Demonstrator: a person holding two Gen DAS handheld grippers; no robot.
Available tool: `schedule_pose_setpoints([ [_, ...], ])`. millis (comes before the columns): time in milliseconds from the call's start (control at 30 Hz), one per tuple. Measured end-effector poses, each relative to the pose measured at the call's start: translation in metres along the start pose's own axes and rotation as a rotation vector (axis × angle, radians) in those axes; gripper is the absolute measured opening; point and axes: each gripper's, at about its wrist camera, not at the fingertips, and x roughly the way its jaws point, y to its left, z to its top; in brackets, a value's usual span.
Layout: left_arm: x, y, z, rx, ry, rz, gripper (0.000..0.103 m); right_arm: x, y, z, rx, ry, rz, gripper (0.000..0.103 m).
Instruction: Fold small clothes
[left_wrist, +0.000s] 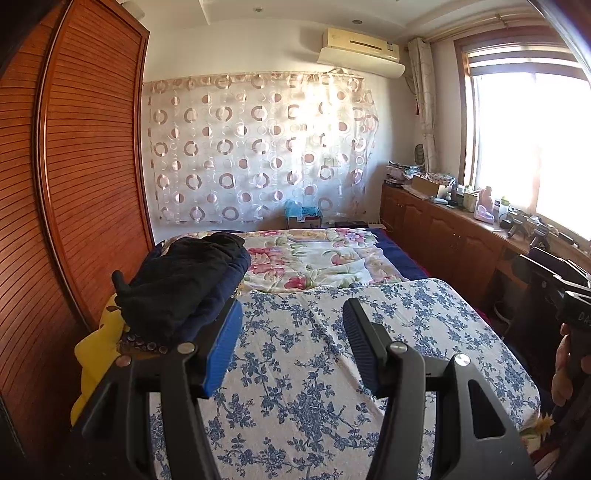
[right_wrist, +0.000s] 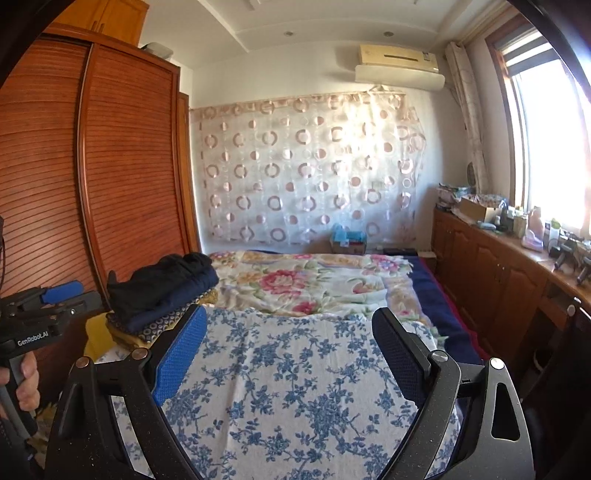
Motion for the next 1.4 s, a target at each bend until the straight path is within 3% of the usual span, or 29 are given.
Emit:
schedule_pose_setpoints([
  [1400,-0.0001,-0.0009,0.0011,0.012,-0.007,0.009,0.056,0.0036,0.0010,-0.0038,0.007,0.012,-0.019,0.093],
])
